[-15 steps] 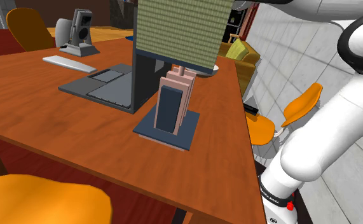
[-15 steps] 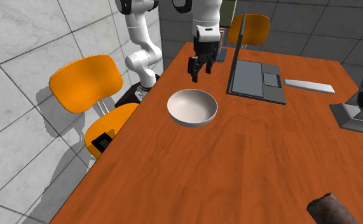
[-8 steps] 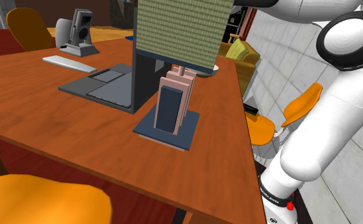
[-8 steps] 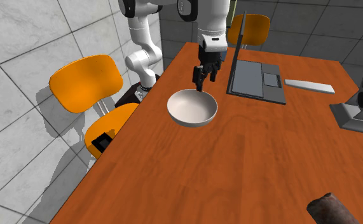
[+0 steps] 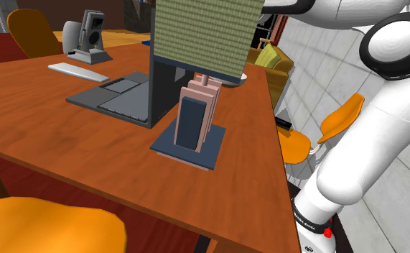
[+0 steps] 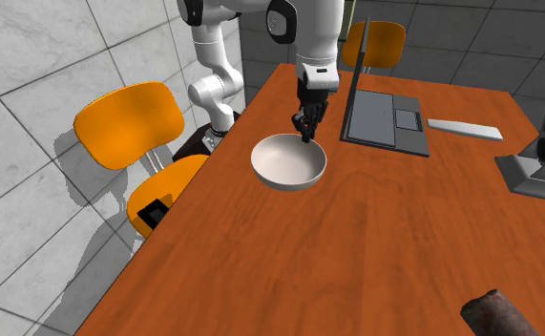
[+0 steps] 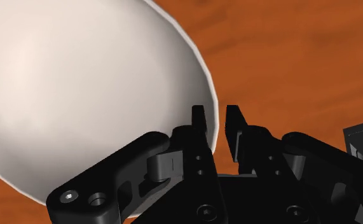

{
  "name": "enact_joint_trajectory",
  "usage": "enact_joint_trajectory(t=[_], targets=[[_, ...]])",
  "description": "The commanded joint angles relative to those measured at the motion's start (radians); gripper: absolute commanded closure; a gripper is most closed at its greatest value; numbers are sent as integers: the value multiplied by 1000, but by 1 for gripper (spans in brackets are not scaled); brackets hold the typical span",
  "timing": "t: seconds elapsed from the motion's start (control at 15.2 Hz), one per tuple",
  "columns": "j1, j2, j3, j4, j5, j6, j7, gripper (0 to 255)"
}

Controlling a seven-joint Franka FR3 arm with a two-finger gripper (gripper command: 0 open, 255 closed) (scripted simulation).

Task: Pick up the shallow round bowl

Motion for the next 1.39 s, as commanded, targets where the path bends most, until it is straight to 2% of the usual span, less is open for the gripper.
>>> enact_joint_trajectory(t=[0.0, 0.4, 1.32], targets=[[0, -1, 0, -1, 0, 1, 0, 255], [-1, 2, -1, 3, 0, 0, -1, 255], [-1, 47, -1, 248, 4, -201, -8, 255]])
